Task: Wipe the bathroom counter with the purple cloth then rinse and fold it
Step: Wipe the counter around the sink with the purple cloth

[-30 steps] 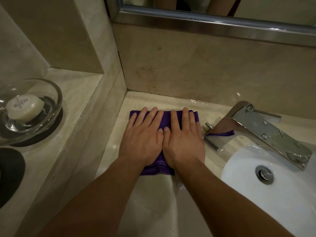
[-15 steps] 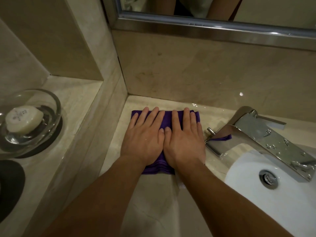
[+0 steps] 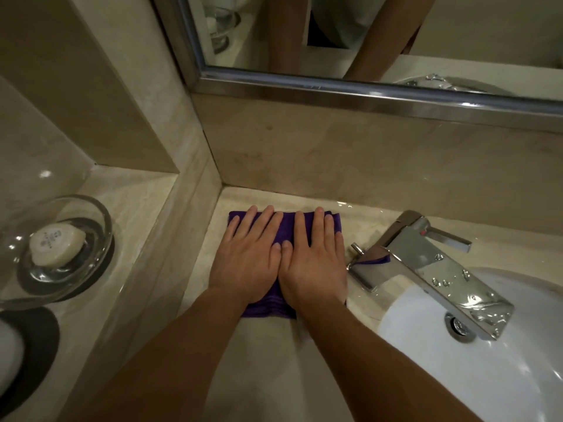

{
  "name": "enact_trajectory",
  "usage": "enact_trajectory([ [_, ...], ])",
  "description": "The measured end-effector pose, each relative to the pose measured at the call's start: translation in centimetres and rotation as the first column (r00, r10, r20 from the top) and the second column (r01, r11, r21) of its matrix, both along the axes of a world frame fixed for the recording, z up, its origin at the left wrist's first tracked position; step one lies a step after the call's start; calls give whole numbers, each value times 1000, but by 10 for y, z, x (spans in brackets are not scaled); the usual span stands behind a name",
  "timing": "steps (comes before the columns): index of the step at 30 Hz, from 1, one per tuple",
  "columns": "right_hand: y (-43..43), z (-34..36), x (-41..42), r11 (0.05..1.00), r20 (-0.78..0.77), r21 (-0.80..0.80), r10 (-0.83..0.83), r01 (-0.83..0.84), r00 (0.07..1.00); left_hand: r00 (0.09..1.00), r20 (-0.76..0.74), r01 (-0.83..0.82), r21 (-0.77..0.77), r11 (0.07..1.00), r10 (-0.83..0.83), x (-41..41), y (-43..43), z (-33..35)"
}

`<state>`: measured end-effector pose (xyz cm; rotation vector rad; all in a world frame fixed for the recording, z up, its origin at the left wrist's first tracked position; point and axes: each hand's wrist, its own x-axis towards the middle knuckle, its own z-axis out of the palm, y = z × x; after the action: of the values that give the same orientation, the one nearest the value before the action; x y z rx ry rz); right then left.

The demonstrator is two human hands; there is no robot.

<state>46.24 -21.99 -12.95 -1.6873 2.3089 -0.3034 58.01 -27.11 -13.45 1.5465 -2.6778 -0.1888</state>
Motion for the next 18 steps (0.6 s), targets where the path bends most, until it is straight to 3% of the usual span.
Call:
enact_trajectory([
  [18,-17,-3,-4,1000,-16,23,2,-1,1000,999,-13,38,-24,999,-38,0,-22,-6],
])
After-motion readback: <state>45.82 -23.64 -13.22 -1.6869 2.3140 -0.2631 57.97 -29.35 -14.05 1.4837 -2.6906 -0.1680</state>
